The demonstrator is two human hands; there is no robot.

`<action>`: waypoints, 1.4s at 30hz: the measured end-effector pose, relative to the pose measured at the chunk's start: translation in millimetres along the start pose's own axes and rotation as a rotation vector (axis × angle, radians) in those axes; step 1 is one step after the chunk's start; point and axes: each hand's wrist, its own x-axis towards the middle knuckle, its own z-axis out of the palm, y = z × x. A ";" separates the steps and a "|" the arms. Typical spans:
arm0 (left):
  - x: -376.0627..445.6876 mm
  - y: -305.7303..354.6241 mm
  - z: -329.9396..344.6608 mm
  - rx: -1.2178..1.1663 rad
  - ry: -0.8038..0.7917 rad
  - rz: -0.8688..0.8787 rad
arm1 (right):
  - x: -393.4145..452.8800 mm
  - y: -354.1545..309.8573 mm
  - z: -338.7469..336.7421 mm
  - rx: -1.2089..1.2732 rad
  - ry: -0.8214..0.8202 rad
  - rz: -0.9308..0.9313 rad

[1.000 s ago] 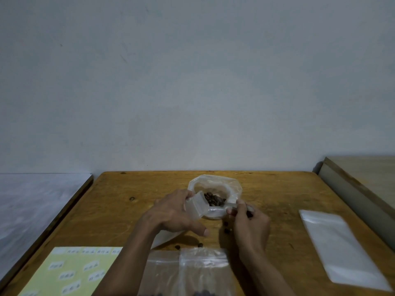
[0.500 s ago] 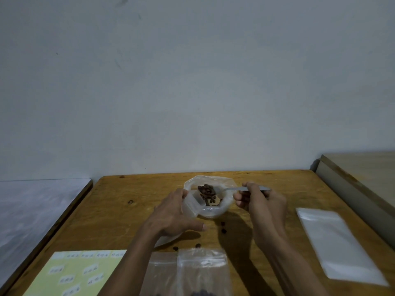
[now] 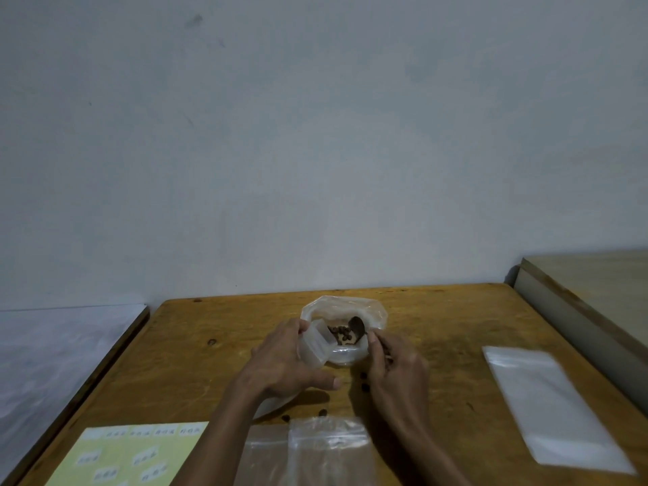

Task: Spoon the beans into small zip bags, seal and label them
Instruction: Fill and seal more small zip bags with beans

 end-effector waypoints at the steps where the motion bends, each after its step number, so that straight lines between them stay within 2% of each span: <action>1: 0.3 0.0 0.3 -0.003 -0.001 -0.002 | -2.3 1.7 3.6 0.016 0.016 0.033; 4: 1.6 -0.6 0.4 -0.003 -0.005 -0.003 | -3.8 -0.9 4.7 0.163 0.101 0.228; 9: 2.9 -1.6 1.3 0.001 -0.005 0.005 | 4.2 -13.7 -4.1 0.432 0.125 0.555; 14: 3.3 -5.1 2.5 -0.023 0.012 0.011 | 15.0 -12.9 -14.0 0.621 0.148 0.664; 21: 4.8 -7.8 6.6 -0.033 0.039 0.023 | 20.0 -41.0 -43.7 0.722 0.046 0.519; 23: 5.1 -8.9 7.2 -0.050 0.037 0.022 | 14.9 -49.7 -45.9 0.606 -0.031 0.403; 26: 4.8 -10.2 7.5 -0.057 0.047 0.020 | 7.6 -54.1 -43.8 0.324 -0.121 0.108; 28: 4.7 -10.0 6.7 -0.076 0.044 0.033 | 6.6 -51.2 -42.0 0.260 -0.059 -0.019; 30: 3.9 -9.0 5.6 -0.085 0.047 0.043 | 8.6 -42.2 -37.7 0.258 0.044 -0.025; 32: 2.8 -9.0 4.9 -0.083 0.054 0.039 | 9.2 -32.3 -28.3 0.199 0.063 0.026; 35: 3.5 -8.8 4.3 -0.083 0.046 0.048 | 3.8 -19.8 -8.9 0.158 -0.001 0.187; 40: 4.1 -7.6 3.4 -0.090 0.040 0.052 | 2.2 -16.5 3.1 0.432 0.036 0.570; 42: 3.9 -10.2 4.2 -0.078 0.045 0.040 | 5.1 -15.5 3.1 0.530 0.047 0.668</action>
